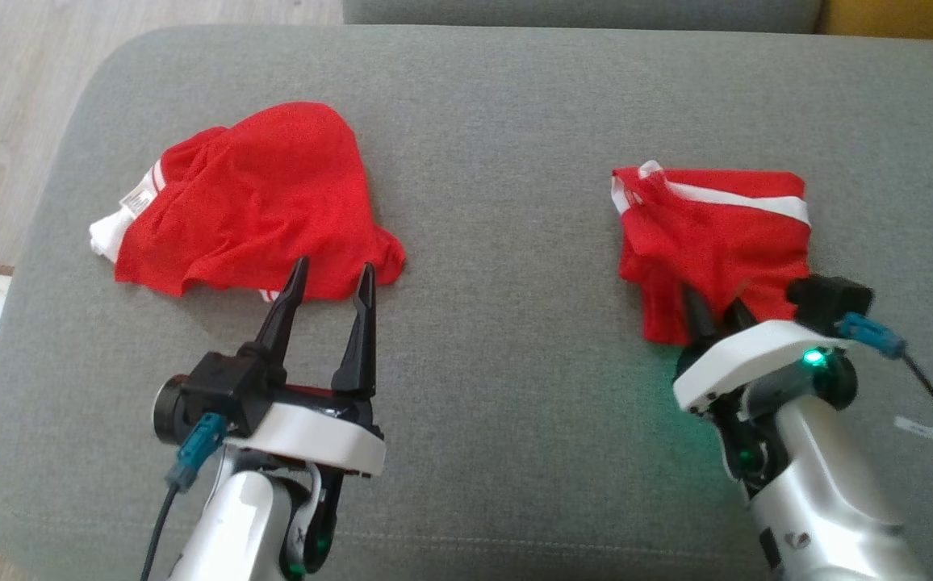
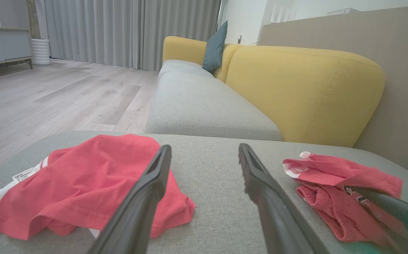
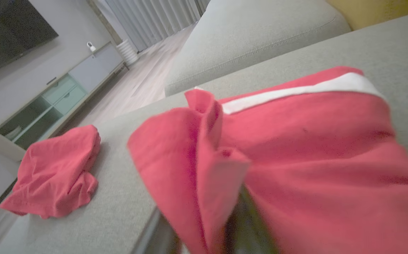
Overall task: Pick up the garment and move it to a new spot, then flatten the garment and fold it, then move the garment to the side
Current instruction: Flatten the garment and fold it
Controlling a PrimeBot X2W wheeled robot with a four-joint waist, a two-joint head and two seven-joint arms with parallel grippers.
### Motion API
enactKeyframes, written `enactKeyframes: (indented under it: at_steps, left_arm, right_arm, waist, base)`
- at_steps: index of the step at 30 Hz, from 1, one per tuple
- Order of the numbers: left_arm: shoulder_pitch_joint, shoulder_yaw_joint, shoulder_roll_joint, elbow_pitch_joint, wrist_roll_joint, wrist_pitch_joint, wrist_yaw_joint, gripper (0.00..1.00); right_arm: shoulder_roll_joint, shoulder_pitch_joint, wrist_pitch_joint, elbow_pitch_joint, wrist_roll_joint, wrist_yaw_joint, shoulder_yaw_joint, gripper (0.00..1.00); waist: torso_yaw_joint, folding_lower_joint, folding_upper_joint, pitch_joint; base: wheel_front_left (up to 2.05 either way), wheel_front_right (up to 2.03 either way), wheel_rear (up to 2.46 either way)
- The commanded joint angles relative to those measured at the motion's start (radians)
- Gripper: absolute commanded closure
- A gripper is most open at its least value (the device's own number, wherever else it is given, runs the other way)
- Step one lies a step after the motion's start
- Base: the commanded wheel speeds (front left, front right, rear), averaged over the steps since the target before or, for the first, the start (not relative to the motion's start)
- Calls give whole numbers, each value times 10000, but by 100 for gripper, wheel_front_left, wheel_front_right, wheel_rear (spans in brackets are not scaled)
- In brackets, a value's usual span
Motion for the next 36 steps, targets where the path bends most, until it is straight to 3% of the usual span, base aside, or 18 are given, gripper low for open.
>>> enactKeyframes:
  at_steps: [1,8,17,23,29,36]
  left_arm:
    - [-205,348,78,-326,-35,-51,63,0]
    - [-232,340,78,-328,-33,-51,67,0]
    - [-315,291,78,-365,-54,-51,108,0]
    - [-313,438,78,-572,-115,-51,118,0]
    - [-275,589,77,-953,-185,-51,128,0]
    - [-273,697,77,-1202,-115,-51,43,0]
  right_arm:
    - [-17,-169,38,-316,-125,77,325,0]
    - [3,155,620,-299,-469,77,1487,0]
    - [20,100,656,-2,-274,77,1498,0]
    - [-125,14,-535,-795,-650,77,849,0]
    - [-473,575,-1655,-2087,-2561,77,-171,0]
    - [-131,1595,-1991,-3657,-4264,77,-1363,0]
  waist:
    - [-23,0,0,1]
    - [-139,0,0,30]
    - [-293,0,0,103]
    - [-663,0,0,-120]
    - [-1121,0,0,-319]
    - [-1580,0,0,-275]
  base:
    - [0,0,0]
    - [0,0,0]
    - [0,0,0]
    - [0,0,0]
    - [0,0,0]
    - [0,0,0]
